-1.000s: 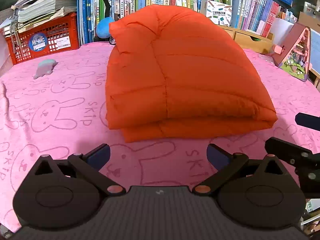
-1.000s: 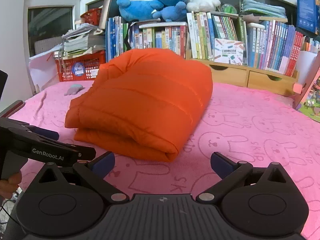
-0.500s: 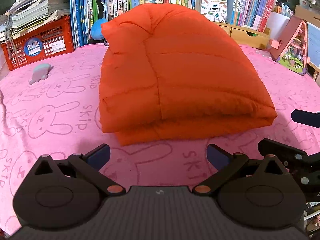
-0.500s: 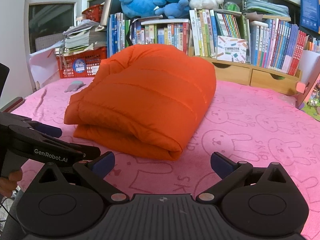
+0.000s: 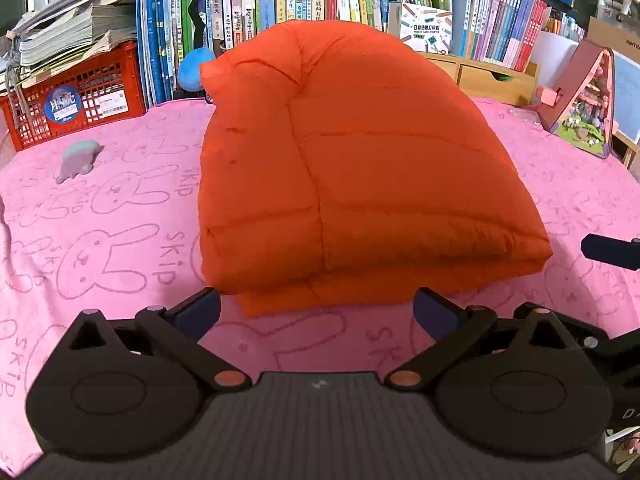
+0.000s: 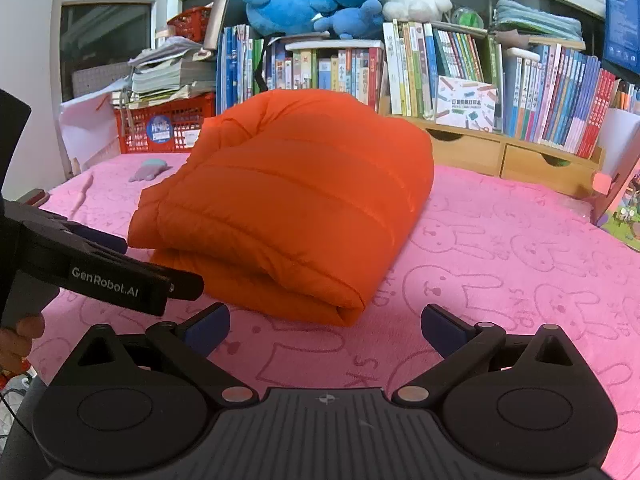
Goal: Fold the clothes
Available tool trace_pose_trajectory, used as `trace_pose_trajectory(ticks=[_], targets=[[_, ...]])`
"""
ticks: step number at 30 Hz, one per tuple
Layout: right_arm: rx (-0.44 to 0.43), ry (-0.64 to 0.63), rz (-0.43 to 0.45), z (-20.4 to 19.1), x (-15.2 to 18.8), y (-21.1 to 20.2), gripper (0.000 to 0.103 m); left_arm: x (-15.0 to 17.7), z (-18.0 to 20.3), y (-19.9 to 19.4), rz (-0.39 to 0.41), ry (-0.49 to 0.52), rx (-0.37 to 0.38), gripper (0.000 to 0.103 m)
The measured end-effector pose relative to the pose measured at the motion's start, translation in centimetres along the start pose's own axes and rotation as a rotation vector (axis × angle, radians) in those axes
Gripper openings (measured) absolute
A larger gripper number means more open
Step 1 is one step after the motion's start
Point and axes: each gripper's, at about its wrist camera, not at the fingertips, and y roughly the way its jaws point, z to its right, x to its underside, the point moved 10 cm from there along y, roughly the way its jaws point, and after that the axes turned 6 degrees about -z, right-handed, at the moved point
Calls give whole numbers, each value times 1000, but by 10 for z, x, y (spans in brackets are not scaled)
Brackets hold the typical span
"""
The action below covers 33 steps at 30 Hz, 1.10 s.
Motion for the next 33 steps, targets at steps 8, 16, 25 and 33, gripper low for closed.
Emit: trace_pose_trajectory(ticks=[8,16,25,33], targets=[[0,-7,-1,-1,-1,0,103,0,1,1,-1,11,-9,103],[0,-8,-1,-3,-2,2,103,-1,1,5,-22,-19,36,103],[-4,-14,-10,-7,-1,4,103,2,0,3,-9,-57,74,103],[-6,-14,-12,-6,0,5,103,1,-1,3,-6,-72,77,103]])
